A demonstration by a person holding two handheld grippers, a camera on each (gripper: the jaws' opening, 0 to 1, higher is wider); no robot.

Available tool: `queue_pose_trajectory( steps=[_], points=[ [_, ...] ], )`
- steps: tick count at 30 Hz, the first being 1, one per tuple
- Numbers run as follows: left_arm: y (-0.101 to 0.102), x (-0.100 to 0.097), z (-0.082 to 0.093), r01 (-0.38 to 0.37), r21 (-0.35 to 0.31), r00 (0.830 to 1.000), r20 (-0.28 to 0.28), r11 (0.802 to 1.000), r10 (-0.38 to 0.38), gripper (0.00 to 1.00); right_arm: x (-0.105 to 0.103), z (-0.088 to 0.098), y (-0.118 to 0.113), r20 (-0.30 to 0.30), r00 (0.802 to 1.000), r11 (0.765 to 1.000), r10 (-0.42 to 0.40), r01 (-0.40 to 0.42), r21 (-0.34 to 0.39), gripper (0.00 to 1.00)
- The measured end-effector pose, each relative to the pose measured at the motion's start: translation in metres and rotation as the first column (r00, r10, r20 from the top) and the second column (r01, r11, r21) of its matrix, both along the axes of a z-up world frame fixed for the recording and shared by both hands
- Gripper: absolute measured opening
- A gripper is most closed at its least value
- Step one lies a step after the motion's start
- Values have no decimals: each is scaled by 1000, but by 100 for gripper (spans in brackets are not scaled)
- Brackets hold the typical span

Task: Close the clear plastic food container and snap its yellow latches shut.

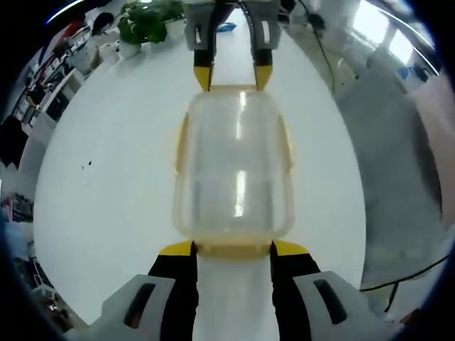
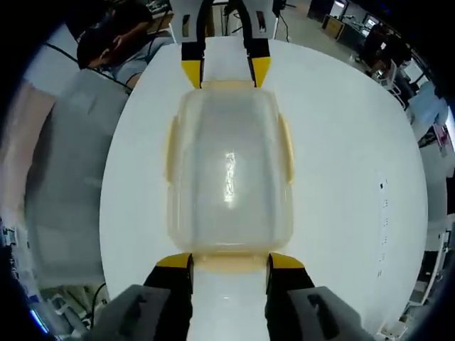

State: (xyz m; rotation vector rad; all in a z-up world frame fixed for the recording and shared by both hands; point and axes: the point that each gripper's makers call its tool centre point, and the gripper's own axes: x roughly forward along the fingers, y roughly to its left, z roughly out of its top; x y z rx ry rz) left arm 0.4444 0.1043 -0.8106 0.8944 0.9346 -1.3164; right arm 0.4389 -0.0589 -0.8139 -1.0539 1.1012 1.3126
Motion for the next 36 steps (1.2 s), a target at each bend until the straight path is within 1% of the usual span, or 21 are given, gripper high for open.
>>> queue_pose_trajectory(
  steps=[11, 17, 23, 36],
  points=[
    [-29, 1, -4, 5, -27, 1000, -5, 1000, -6, 37, 1, -3, -29, -10, 1000, 999, -13, 13, -46, 37],
    [-40, 2, -4, 14, -39, 1000, -8, 999, -14, 37, 0, -2, -40, -13, 1000, 999, -25, 24, -48, 37],
    [-50, 2, -3, 12, -47, 1000, -6, 999, -12, 37, 3, -4, -50, -11, 1000, 997, -21, 20, -68, 37],
    [-56, 2, -7, 11, -50, 1000, -12, 999, -11, 37, 2, -9, -56, -17, 1000, 997, -19, 18, -77, 38]
  ],
)
